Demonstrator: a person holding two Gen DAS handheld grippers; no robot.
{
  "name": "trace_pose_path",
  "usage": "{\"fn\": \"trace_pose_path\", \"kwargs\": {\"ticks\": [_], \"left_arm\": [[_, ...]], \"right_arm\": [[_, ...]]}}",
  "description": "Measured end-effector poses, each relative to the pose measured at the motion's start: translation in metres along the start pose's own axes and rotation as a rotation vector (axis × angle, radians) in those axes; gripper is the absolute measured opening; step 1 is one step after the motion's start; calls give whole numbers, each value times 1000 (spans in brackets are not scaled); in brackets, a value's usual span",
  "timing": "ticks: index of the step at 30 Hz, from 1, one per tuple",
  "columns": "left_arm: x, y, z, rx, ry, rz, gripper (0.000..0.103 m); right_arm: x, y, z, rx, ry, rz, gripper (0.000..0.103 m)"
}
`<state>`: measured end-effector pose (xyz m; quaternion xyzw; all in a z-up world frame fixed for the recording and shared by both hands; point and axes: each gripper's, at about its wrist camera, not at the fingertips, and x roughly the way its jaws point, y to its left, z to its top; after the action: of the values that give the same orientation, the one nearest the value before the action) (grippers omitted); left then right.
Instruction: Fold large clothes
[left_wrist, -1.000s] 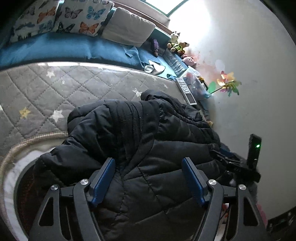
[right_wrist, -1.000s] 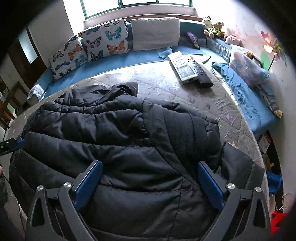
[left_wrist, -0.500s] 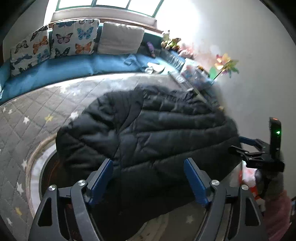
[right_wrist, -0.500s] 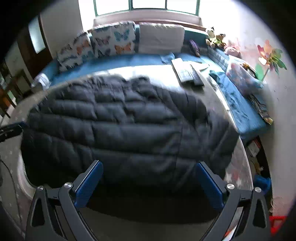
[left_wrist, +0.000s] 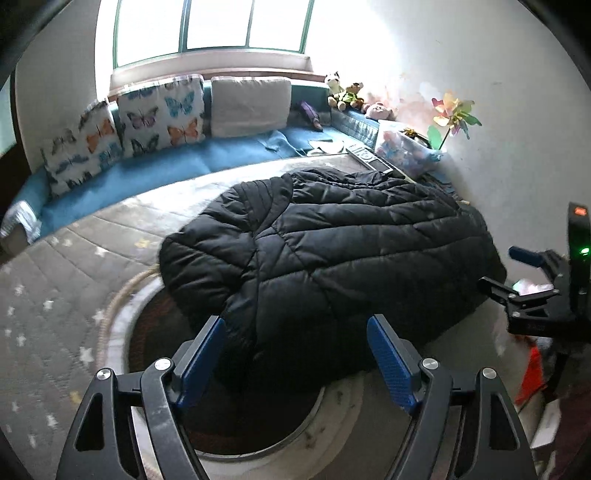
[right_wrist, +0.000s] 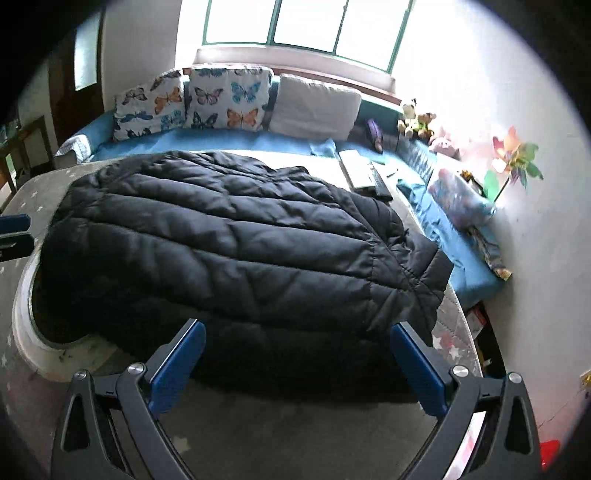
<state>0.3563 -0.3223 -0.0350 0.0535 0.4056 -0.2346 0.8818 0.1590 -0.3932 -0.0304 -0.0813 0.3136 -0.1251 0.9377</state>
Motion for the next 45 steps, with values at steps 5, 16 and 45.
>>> {"fn": "trace_pose_path", "kwargs": {"ticks": [5, 16, 45], "left_arm": [[-19, -13, -20, 42, -24, 55, 84], [-54, -26, -61, 36, -60, 88, 85], [-80, -26, -112, -6, -51, 128, 85]], "right_arm": [[-18, 21, -14, -35, -46, -8, 103], [-43, 42, -36, 12, -82, 23, 103], [-68, 53, -73, 154, -112, -25, 103]]}}
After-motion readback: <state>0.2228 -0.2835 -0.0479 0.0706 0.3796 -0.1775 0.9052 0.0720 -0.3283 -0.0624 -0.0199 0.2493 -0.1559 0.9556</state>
